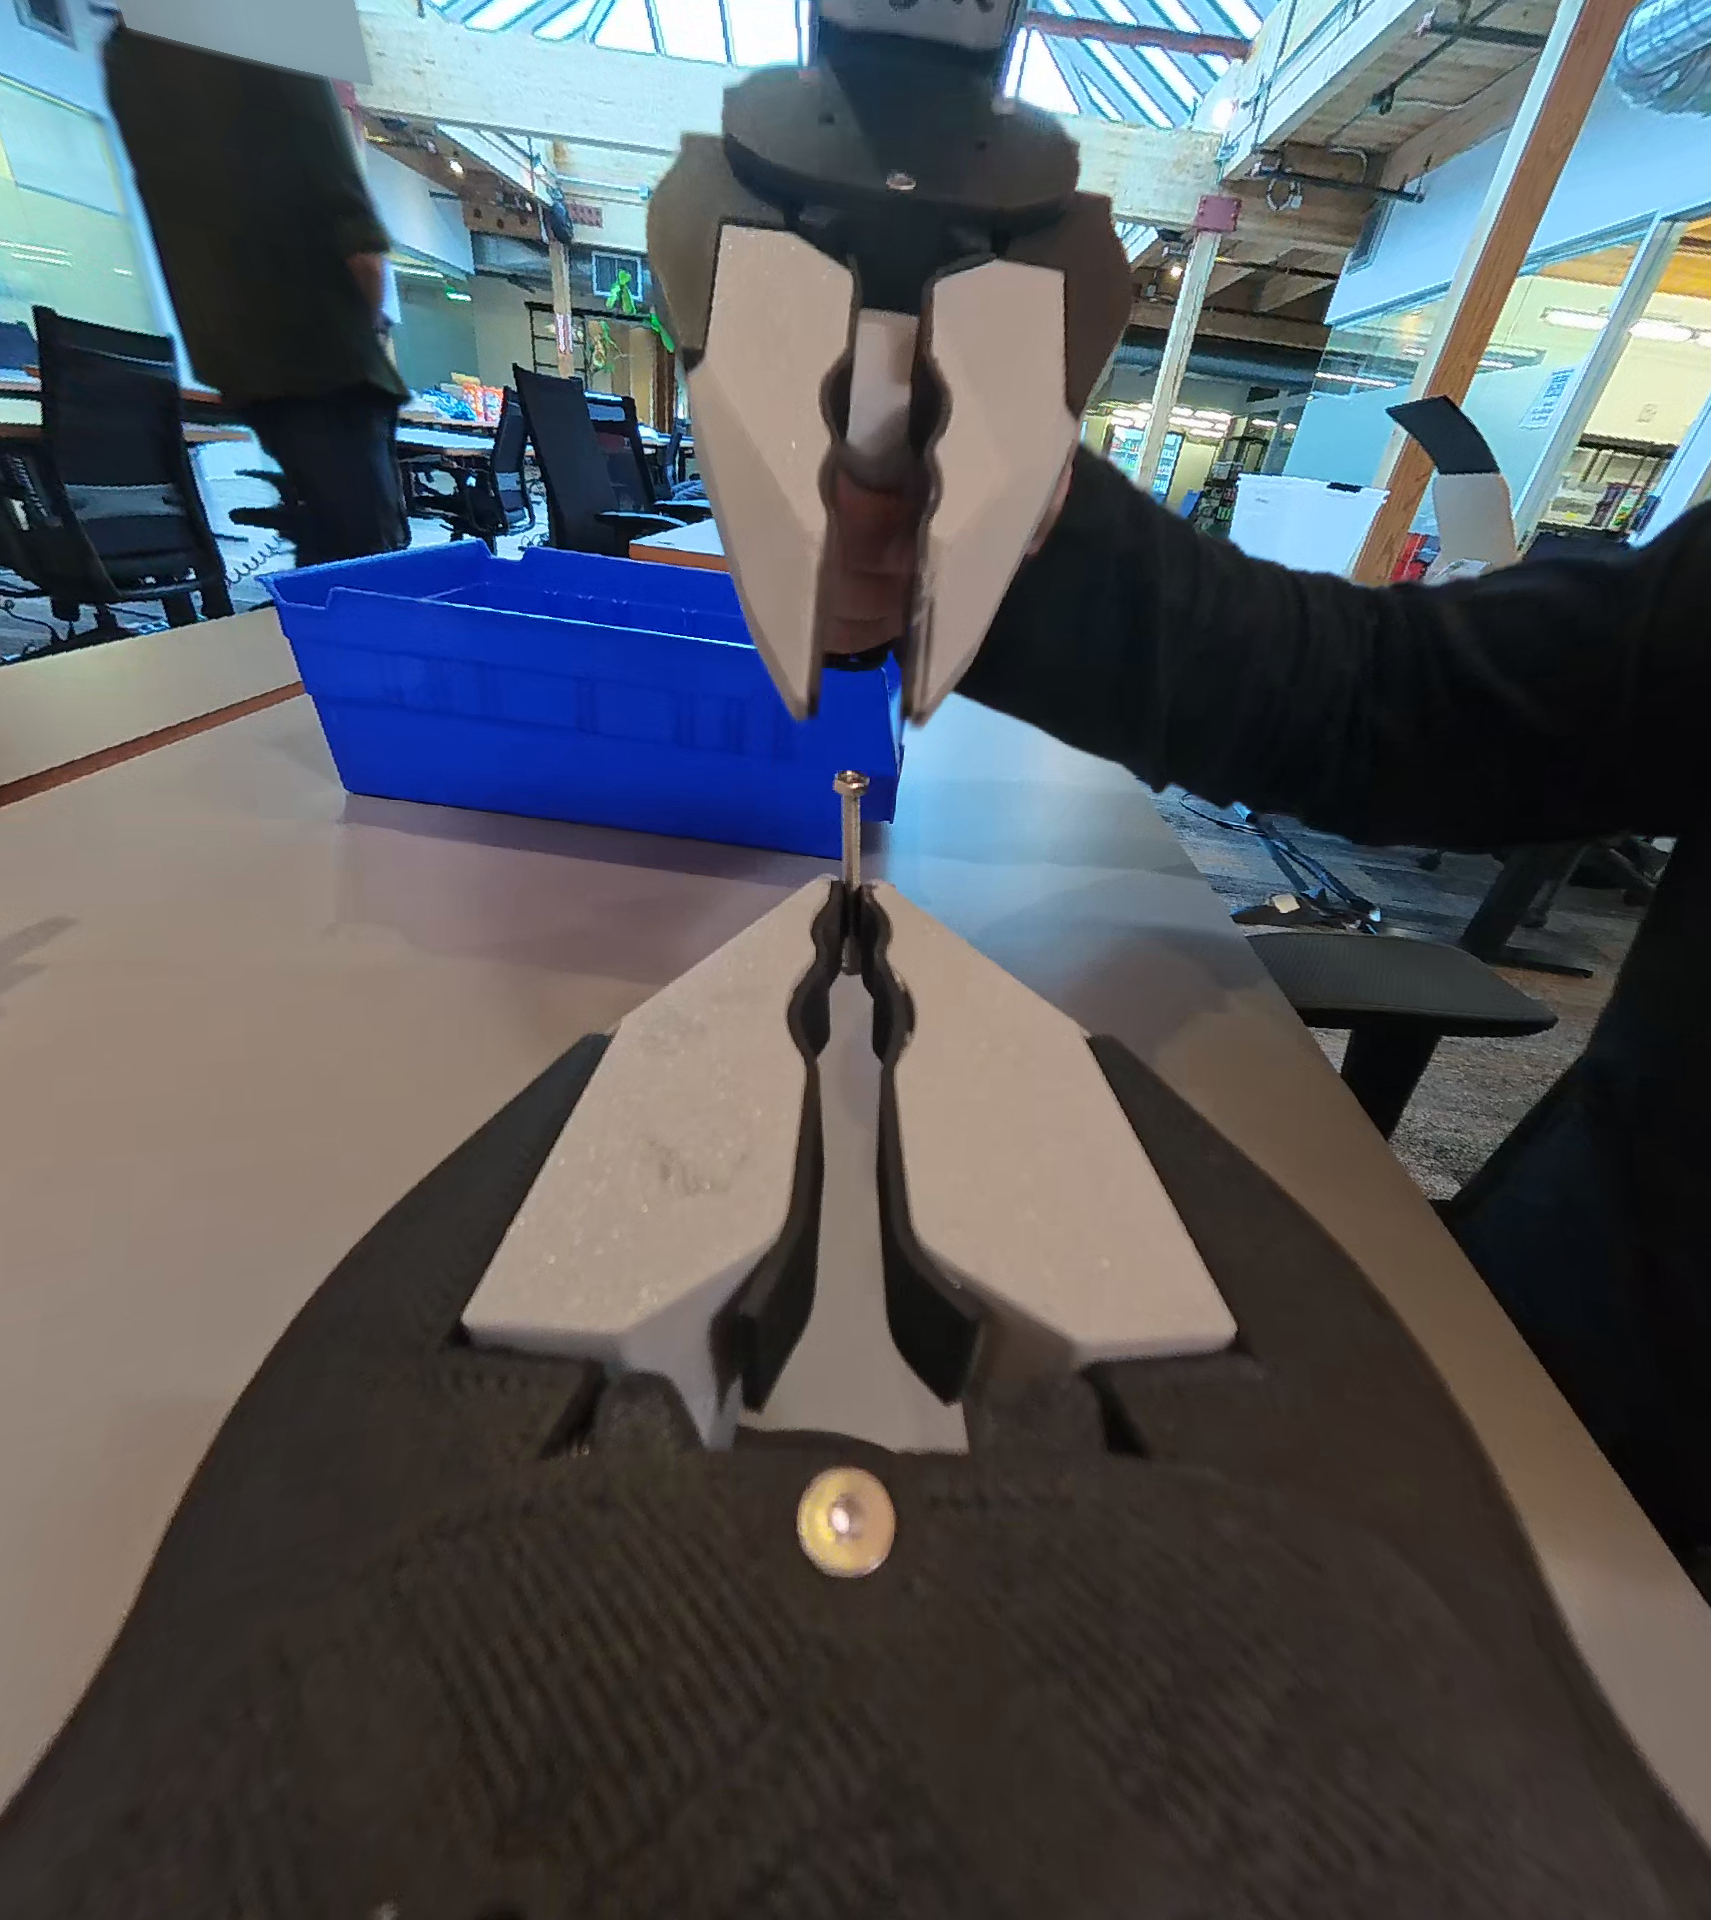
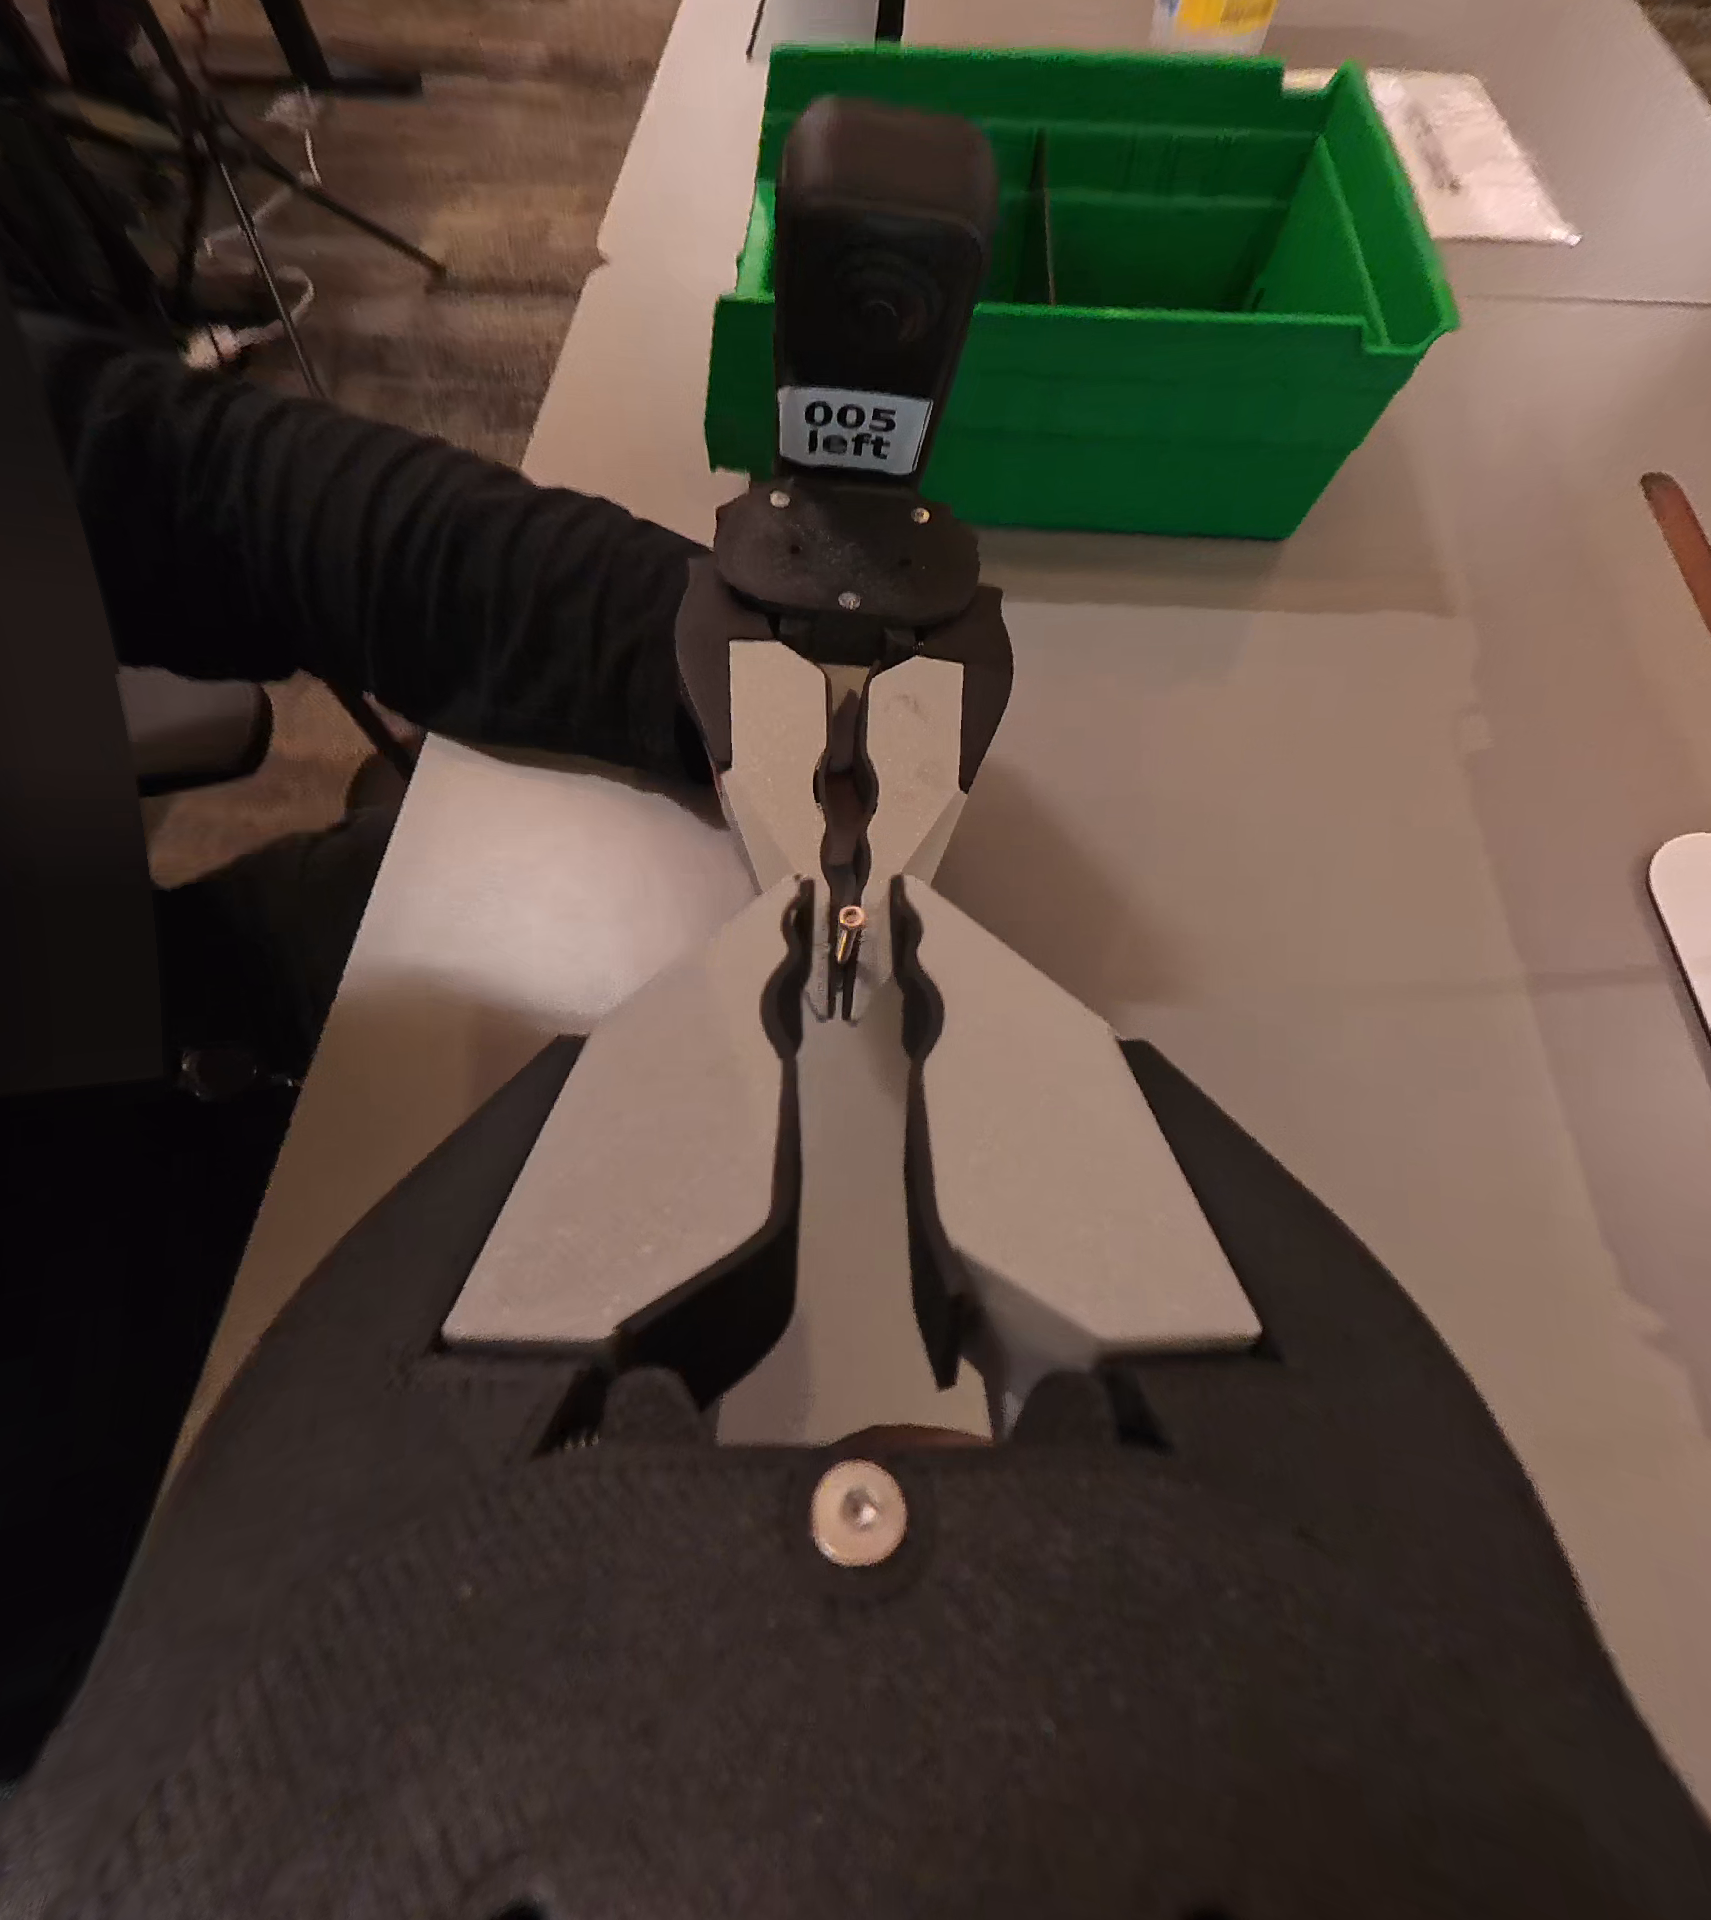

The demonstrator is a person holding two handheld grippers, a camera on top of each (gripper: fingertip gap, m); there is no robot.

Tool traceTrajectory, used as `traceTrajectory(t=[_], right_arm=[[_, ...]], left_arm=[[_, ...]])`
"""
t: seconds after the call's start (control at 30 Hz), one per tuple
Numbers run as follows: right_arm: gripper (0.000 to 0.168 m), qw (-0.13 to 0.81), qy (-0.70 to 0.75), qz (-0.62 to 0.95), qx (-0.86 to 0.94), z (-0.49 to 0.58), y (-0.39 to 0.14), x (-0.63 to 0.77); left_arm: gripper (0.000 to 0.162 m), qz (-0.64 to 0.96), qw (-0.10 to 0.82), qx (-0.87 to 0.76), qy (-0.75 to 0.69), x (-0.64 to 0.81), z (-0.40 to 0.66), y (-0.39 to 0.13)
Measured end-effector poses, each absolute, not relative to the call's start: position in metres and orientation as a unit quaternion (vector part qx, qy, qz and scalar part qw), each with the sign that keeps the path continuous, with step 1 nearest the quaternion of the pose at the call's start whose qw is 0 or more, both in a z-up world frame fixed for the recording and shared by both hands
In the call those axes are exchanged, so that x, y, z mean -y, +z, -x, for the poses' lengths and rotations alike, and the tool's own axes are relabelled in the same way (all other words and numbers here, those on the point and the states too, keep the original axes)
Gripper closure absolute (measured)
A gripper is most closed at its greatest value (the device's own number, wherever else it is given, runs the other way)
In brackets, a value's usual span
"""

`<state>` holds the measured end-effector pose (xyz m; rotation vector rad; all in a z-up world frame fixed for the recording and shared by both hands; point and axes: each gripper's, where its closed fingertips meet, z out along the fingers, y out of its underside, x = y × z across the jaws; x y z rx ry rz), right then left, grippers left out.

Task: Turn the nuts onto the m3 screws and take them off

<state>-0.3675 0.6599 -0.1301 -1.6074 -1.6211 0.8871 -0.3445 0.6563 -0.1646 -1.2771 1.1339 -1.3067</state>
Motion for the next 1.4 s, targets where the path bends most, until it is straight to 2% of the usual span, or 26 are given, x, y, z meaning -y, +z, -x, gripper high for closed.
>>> traceTrajectory(t=[0.13, 0.33, 0.57, 0.8, 0.93, 1.1, 1.4], right_arm=[[0.143, 0.374, 0.389, 0.612, 0.578, 0.362, -0.126, -0.658], [0.135, 0.443, 0.425, 0.597, 0.517, 0.355, -0.131, -0.657], [0.138, 0.481, 0.45, 0.565, 0.498, 0.35, -0.131, -0.646], [0.14, 0.501, 0.392, 0.564, 0.527, 0.358, -0.137, -0.641], [0.153, 0.484, 0.396, 0.569, 0.535, 0.36, -0.138, -0.642], [0.156, 0.453, 0.452, 0.565, 0.521, 0.358, -0.128, -0.644], [0.159, 0.434, 0.451, 0.564, 0.539, 0.365, -0.137, -0.645]], left_arm=[[0.162, 0.521, 0.476, -0.465, -0.535, -0.656, 0.344, -0.164], [0.162, 0.514, 0.476, -0.465, -0.541, -0.653, 0.344, -0.163], [0.162, 0.503, 0.473, -0.472, -0.548, -0.646, 0.343, -0.162], [0.162, 0.505, 0.467, -0.48, -0.544, -0.642, 0.339, -0.164], [0.162, 0.505, 0.464, -0.48, -0.548, -0.641, 0.34, -0.164], [0.162, 0.503, 0.46, -0.482, -0.55, -0.64, 0.34, -0.164], [0.162, 0.503, 0.459, -0.483, -0.55, -0.639, 0.339, -0.164]])
